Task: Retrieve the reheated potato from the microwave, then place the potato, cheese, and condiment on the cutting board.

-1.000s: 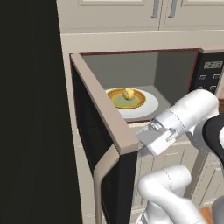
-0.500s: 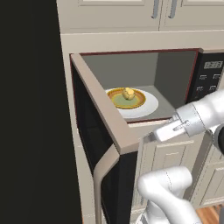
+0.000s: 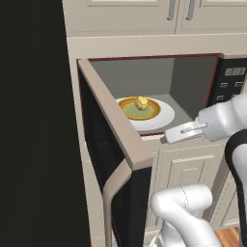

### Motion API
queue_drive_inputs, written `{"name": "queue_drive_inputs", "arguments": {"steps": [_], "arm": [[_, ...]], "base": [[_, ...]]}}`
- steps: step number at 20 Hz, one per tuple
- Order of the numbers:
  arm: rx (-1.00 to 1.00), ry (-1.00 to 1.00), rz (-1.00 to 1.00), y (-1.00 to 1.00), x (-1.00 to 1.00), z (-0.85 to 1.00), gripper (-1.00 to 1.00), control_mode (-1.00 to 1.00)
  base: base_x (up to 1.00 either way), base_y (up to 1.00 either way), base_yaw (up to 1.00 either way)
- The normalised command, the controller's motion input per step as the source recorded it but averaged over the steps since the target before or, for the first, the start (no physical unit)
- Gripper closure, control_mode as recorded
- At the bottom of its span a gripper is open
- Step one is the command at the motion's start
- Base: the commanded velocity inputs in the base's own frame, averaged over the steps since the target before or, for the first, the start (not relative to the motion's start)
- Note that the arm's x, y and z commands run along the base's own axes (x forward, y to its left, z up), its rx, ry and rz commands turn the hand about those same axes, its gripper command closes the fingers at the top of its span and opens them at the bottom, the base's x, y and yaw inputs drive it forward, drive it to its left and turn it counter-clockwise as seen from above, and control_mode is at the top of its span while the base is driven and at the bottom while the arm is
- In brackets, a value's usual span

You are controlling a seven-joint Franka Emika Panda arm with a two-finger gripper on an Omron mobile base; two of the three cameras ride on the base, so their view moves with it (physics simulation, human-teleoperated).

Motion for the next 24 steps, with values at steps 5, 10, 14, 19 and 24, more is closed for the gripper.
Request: {"name": "queue_drive_inputs", "arguments": {"steps": [5,10,14,19,24], "arm": [[-0.19,0.0,-0.19,-0.31,0.55,0.1,-1.0,-1.0],[-0.16,-0.02,-0.13,-0.36,0.57,0.03,-1.0,-1.0],[-0.15,-0.05,-0.1,-0.39,0.56,0.0,-1.0,-1.0],[-0.08,-0.03,-0.06,-0.32,0.64,-0.03,-1.0,-1.0],[-0.02,-0.08,-0.06,-0.12,0.58,-0.27,-1.0,-1.0]], "base": [[0.0,0.0,0.0],[0.0,0.0,0.0],[0.0,0.0,0.0],[0.0,0.0,0.0],[0.0,0.0,0.0]]}}
